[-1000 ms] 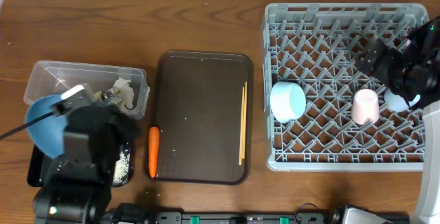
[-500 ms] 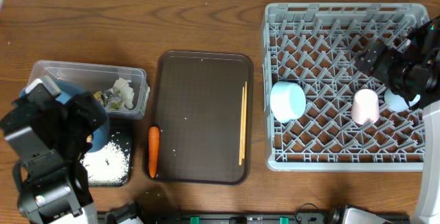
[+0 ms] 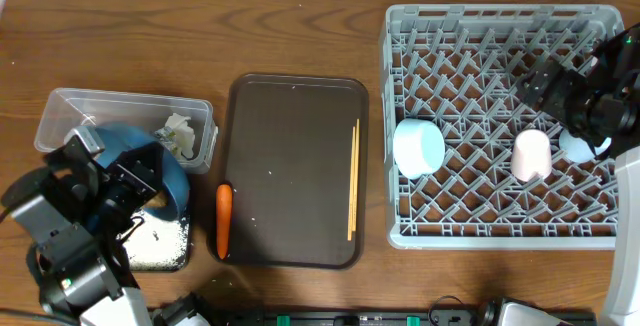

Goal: Sort waste into correct bins and load items into the dishwasher rack
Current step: 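Carry the blue plate over the black tray and tilt it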

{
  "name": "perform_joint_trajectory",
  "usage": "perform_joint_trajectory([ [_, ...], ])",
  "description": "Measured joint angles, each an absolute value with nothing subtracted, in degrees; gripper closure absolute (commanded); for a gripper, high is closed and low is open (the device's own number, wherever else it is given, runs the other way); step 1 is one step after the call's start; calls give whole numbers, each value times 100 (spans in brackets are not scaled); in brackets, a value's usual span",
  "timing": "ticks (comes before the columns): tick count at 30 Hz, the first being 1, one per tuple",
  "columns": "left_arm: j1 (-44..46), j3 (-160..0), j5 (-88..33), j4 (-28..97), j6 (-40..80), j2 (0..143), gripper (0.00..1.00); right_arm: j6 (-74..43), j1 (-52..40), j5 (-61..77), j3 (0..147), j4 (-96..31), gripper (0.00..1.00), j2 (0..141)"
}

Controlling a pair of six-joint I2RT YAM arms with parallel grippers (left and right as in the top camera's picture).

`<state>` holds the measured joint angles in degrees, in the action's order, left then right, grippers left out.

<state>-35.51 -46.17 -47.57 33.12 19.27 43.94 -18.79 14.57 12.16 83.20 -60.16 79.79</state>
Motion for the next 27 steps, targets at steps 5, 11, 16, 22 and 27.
perform_joint_trajectory([
  [5, -3570, -4617, -4812, 3400, 1806, 4066, 94, -1881, 1457, 1216, 8320, -6018, 5, 7979],
  [11, -3699, -4617, -4694, 3256, 1894, 3909, 94, -1879, 1457, 1216, 8320, -6014, 5, 7977],
  [16, -3789, -4617, -4108, 3271, 2237, 3642, 93, -1879, 1457, 1216, 8320, -6016, 5, 7979],
  [22, -3789, -4617, -3636, 3221, 2331, 3623, 94, -1879, 1457, 1216, 8320, -6012, 5, 7979],
  [27, -3824, -4429, -2602, 3413, 2576, 3625, 94, -1881, 1457, 1216, 8320, -6018, 4, 7979],
])
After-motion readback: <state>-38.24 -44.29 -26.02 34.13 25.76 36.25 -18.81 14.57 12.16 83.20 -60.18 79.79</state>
